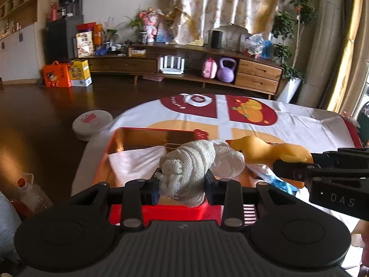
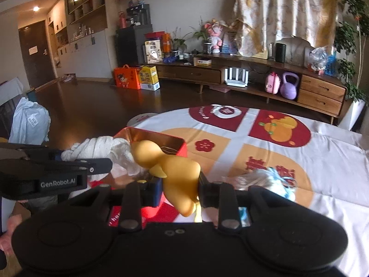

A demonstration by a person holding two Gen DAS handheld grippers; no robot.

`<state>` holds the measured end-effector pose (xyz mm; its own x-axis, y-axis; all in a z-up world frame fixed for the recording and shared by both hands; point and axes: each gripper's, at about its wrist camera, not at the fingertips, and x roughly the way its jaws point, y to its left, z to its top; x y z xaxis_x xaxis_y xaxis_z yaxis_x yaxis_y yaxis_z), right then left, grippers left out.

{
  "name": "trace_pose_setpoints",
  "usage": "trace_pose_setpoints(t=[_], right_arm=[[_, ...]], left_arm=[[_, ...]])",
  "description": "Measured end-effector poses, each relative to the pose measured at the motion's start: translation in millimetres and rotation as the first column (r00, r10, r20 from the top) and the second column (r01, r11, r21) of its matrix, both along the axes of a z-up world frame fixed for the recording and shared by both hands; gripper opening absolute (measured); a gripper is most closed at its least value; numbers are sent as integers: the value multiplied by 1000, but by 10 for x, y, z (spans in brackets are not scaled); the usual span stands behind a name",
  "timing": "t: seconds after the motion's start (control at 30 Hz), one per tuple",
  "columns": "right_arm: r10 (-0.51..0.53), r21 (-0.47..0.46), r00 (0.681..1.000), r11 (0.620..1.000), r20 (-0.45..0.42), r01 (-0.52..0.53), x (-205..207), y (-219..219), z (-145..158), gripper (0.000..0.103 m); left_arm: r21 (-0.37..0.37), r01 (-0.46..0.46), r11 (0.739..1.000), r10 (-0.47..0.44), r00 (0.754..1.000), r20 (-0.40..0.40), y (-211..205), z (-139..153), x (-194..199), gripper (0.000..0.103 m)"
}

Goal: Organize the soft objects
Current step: 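Carry the sock and the yellow duck together toward the red tin, then lower the sock and duck into the tin and open both tools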

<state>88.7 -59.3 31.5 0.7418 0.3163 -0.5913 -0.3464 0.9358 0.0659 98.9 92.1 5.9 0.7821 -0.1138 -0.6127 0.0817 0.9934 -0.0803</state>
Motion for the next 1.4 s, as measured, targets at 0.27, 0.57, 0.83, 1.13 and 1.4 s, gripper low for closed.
trace_pose_setpoints(t=[0.27, 0.57, 0.83, 1.13, 1.4], right_arm=[[36, -4, 999, 999, -33, -37, 236, 388, -77, 29], [36, -63, 997, 997, -63, -40, 661, 725, -284, 29], [27, -101, 995, 994, -100, -37, 1032, 865, -493, 30], [52, -144, 989, 987, -138, -72, 1300, 1076, -698, 30], [75, -171, 981, 979, -179, -106, 1449, 1228, -861, 31]], left_arm=[[10, -65, 998, 65, 998, -22, 394, -113, 121, 36], [38, -76, 996, 79, 993, -86, 613, -382, 398, 36], [77, -62, 995, 72, 988, -134, 606, -629, 681, 36], [79, -48, 996, 62, 981, -183, 591, -782, 918, 36], [87, -39, 995, 57, 975, -216, 584, -887, 1043, 36]])
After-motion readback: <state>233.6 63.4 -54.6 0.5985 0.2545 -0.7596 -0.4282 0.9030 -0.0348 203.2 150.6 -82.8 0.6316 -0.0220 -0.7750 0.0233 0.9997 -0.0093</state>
